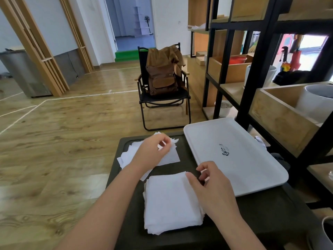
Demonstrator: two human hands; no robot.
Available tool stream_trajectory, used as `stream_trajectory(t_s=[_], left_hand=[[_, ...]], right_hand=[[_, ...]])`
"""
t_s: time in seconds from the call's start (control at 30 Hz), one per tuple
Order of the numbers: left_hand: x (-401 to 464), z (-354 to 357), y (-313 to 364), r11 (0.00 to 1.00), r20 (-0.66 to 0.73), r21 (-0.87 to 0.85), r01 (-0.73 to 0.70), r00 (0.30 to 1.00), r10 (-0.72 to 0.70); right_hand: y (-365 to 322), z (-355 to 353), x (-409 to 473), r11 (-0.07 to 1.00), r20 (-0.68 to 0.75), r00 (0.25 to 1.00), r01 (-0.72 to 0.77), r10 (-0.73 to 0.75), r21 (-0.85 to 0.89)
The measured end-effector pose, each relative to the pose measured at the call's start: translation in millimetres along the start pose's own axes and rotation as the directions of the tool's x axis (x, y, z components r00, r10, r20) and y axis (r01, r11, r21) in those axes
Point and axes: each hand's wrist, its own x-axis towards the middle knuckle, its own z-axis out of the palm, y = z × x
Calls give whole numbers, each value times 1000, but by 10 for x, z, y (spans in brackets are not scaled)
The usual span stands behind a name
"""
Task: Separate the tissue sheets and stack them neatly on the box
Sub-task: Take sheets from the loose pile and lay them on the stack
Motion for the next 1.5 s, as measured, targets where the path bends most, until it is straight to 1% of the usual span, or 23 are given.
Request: stream_trajectory(t_s=[0.07,0.13,0.2,0.23,0.27,0.3,0.4,0.43,0.5,0.6,0.67,0.77,0.87,1.0,1.1,1.2,1.3,1.4,1.47,1.5], left_hand=[[-2,-203,132,980,-53,-199,-18,999,7],[-13,-405,252,935,-80,-353,-37,997,9],[-43,-571,356,886,-104,-461,-44,995,-5],[-68,-638,396,872,-133,-486,-64,991,-1],[-92,-695,429,873,-175,-479,-92,984,7],[-122,-744,452,895,-227,-431,-117,974,18],[-198,-878,504,977,-404,-157,-147,912,72],[-214,-913,506,985,-449,-100,-142,890,83],[-228,-964,487,994,-487,-55,-94,871,56],[-234,-1021,458,994,-449,-113,8,892,-58],[-261,-1064,466,987,-430,-158,16,899,-83],[-307,-1129,525,969,-378,-246,-38,924,-60],[-340,-1191,598,931,-299,-361,-50,952,-65],[-430,-1291,745,831,-235,-546,-109,972,-27],[-502,-1353,823,808,-219,-570,-147,975,23],[-590,-1391,845,800,-230,-577,-165,973,35],[-703,-1414,788,789,-201,-589,-174,977,65],[-838,-1404,644,775,-160,-600,-200,979,129],[-923,-1350,536,744,-194,-632,-217,974,120],[-959,-1308,491,727,-219,-655,-207,972,80]], right_hand=[[-10,-24,23,999,-45,999,28,-27,23],[-44,-36,62,997,-81,995,66,-62,46],[-95,-41,108,990,-97,991,103,-94,93],[-126,-44,132,985,-94,990,117,-106,124],[-162,-46,157,979,-86,989,130,-117,160],[-200,-46,183,970,-76,988,143,-131,196],[-326,-40,257,946,-68,982,187,-175,263],[-367,-34,279,942,-68,980,198,-187,271],[-439,-14,314,936,-57,977,211,-204,283],[-523,27,337,937,-28,975,218,-219,274],[-560,53,323,935,-9,973,225,-231,273],[-596,53,291,921,28,965,241,-262,304],[-652,8,281,901,82,950,257,-303,351],[-787,-22,291,882,154,924,271,-351,386],[-878,-16,325,863,220,908,229,-356,450],[-904,0,355,842,263,896,188,-358,506],[-889,22,348,807,255,902,150,-349,572],[-888,14,314,742,211,912,134,-352,657],[-896,-8,297,739,143,923,186,-358,647],[-901,-24,292,747,103,924,228,-368,625]])
